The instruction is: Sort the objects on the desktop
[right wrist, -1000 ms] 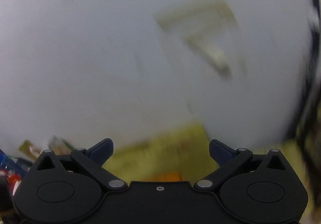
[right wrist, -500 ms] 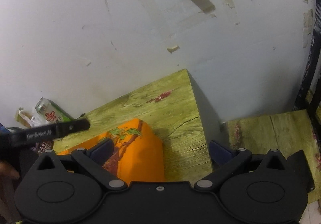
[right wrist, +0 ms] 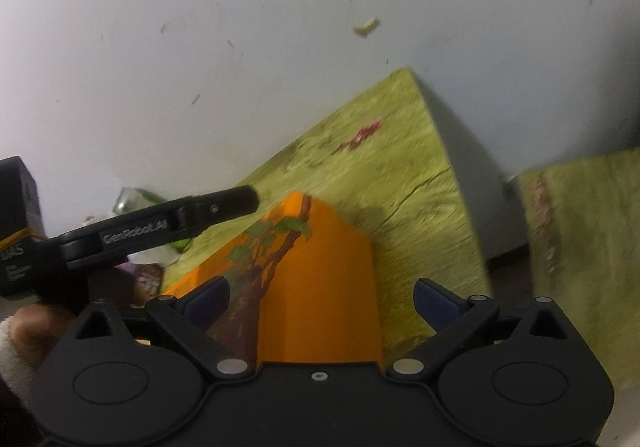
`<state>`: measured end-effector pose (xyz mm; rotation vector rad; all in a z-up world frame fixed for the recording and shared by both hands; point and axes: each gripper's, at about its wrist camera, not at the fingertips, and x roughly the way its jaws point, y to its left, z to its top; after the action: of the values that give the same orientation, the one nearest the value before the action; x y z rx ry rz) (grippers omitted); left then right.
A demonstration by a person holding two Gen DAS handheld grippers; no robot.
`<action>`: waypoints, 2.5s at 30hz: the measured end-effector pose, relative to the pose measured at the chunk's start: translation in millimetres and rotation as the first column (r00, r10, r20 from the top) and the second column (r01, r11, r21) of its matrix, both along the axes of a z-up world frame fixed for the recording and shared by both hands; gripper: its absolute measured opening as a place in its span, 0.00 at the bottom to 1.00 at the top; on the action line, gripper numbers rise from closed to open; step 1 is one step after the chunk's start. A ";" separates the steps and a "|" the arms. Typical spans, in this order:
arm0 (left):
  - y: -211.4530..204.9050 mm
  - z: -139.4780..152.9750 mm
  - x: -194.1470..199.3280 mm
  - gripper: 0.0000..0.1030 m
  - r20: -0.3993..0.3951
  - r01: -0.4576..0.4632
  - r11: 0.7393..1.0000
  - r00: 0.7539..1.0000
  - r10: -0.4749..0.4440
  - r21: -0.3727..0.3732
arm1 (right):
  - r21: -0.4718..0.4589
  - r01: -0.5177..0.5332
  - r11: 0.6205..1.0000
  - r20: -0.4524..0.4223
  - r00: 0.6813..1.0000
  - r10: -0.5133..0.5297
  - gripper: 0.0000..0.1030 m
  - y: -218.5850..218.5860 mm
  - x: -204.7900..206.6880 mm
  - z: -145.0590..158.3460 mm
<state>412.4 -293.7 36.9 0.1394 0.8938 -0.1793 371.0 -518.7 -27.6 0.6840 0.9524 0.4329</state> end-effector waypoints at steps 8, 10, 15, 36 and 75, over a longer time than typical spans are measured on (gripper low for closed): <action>-4.6 -8.3 4.3 0.99 -0.026 0.013 1.000 1.000 -0.012 0.024 | 0.073 -0.059 0.996 -0.055 0.997 0.063 0.92 6.5 -0.3 -11.9; -5.1 -8.7 5.2 0.99 -0.021 0.009 1.000 1.000 -0.008 0.026 | 0.087 -0.066 0.994 -0.067 0.995 0.072 0.92 7.8 -1.3 -14.2; -3.3 -9.0 9.3 0.99 -0.017 -0.009 1.000 1.000 0.009 0.027 | 0.116 -0.087 0.989 -0.082 0.992 0.097 0.88 13.6 -2.6 -17.0; -2.2 -16.6 16.4 0.98 -0.040 -0.019 0.999 0.999 0.021 0.031 | 0.101 -0.100 0.990 -0.084 0.991 0.108 0.88 18.7 -4.6 -15.3; -20.0 -31.6 13.4 0.98 -0.028 0.057 0.995 0.998 -0.055 0.086 | 0.089 -0.100 0.991 -0.104 0.989 0.109 0.86 17.1 -3.8 -23.5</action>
<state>425.8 -313.8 5.3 0.2435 0.9241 -0.1945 367.2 -501.7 -51.1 0.7419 1.0815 0.5347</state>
